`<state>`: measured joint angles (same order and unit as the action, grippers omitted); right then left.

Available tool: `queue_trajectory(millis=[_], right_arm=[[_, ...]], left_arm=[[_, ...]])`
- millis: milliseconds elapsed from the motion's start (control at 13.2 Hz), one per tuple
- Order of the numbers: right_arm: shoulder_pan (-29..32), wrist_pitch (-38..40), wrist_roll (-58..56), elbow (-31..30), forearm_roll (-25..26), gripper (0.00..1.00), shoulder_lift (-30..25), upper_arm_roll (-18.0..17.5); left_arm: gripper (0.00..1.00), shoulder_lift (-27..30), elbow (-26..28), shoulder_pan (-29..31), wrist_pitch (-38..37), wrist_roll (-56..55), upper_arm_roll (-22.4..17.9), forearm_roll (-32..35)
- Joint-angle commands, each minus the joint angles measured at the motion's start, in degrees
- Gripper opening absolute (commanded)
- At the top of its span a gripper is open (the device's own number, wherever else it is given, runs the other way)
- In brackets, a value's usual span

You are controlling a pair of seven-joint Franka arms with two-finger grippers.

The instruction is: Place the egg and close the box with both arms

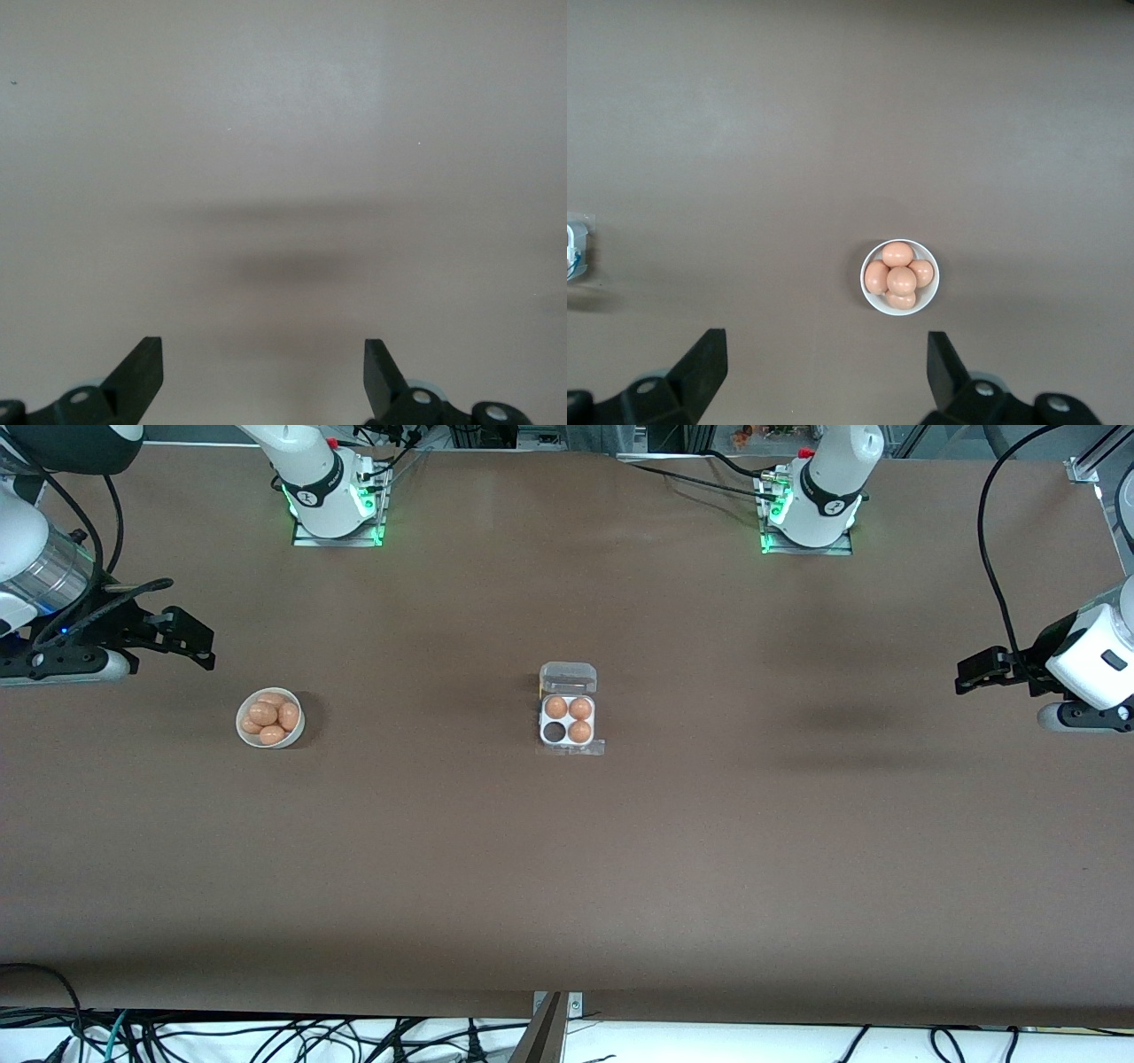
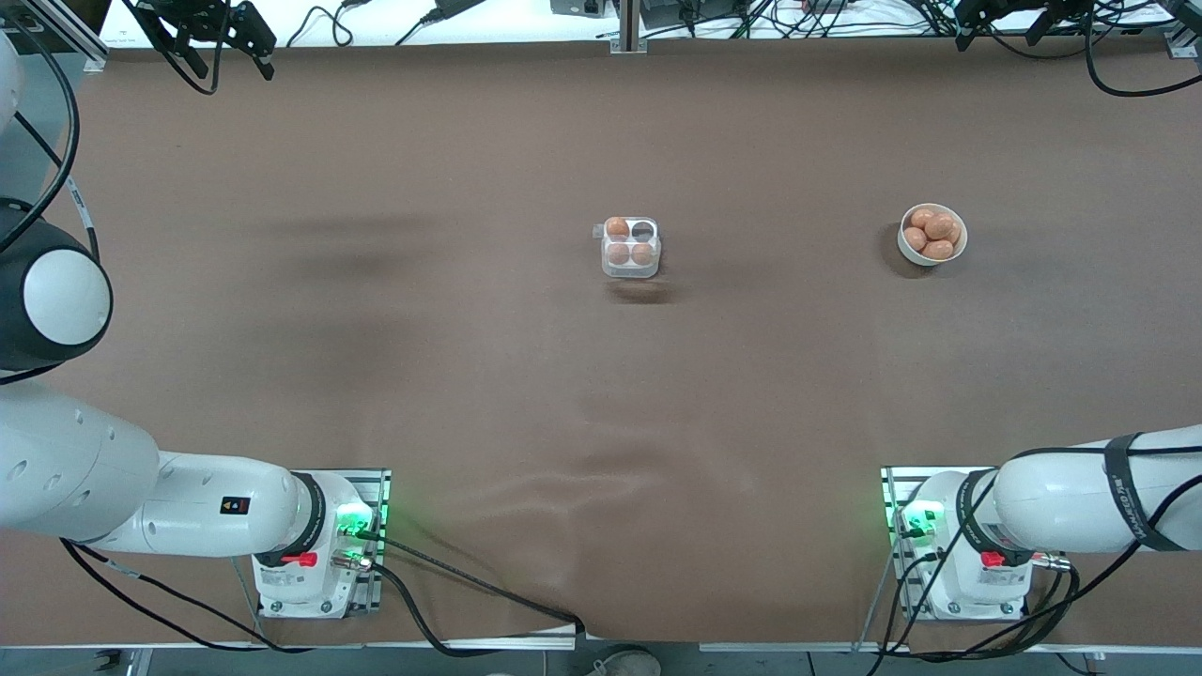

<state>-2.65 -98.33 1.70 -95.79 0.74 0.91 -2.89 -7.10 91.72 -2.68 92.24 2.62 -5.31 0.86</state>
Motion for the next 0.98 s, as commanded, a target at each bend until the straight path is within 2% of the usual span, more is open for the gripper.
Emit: queue_trajectory(millis=[0, 908], right_arm=[[0.54, 0.15, -0.65, -0.71, 0.05, 1.0, -0.82, -0.36], [0.46, 0.15, -0.65, -0.71, 0.05, 1.0, -0.82, -0.36]], left_arm=[[1.0, -0.55, -1.72, 0.65, -1.36, 0.8, 0.04, -0.25], [1.0, -0.55, -2.42, 0.74, -2.77, 0.72, 0.21, -0.25]])
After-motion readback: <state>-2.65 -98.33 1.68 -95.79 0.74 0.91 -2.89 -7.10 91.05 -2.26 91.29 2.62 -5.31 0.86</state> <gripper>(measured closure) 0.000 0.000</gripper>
